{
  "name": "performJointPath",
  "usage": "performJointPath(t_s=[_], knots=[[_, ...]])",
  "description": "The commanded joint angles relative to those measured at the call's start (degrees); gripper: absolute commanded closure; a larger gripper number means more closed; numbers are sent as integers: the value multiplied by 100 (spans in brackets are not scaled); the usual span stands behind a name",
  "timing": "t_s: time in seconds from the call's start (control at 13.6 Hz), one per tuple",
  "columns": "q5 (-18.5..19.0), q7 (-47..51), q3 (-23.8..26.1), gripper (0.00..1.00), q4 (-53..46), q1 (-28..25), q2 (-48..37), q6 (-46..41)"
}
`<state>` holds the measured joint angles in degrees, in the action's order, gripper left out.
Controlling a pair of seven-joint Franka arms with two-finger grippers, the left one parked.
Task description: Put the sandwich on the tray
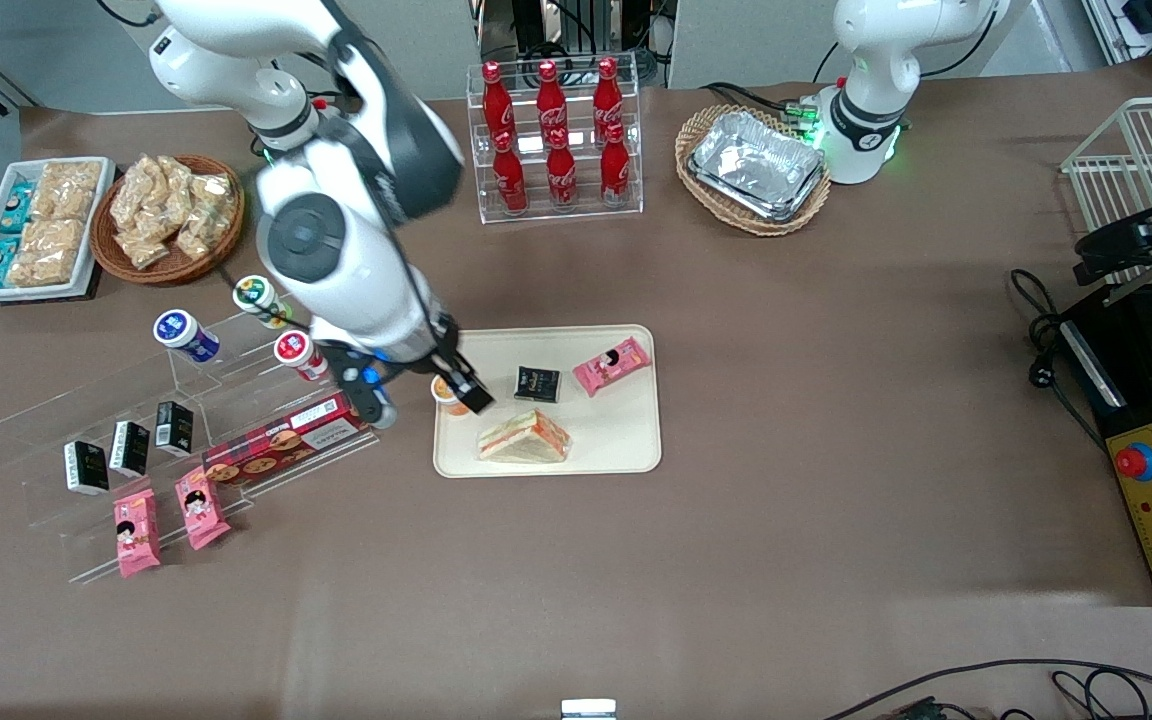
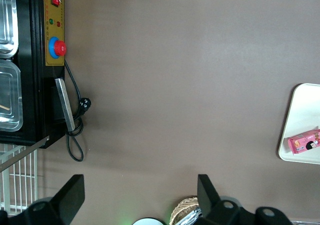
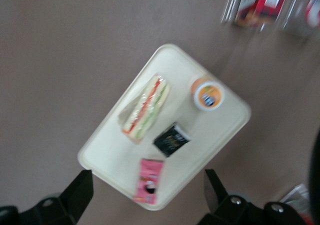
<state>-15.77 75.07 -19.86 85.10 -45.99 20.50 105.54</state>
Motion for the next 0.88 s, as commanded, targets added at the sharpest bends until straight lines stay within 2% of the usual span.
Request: performJointPath(t_s=[0.0, 0.22, 0.44, 0.51, 0.66, 0.81], knots=[[582, -1727, 96, 1, 103, 378, -643, -866], [601, -2993, 263, 1, 103, 967, -1047, -1360], [645, -4408, 807, 1, 103, 1942, -1338, -1544], [741, -4822, 878, 1, 103, 2084, -1391, -1588], [1267, -5788, 879, 1, 103, 2242, -1452, -1589], [1419, -6607, 966, 1, 103, 2663, -1470, -1589]])
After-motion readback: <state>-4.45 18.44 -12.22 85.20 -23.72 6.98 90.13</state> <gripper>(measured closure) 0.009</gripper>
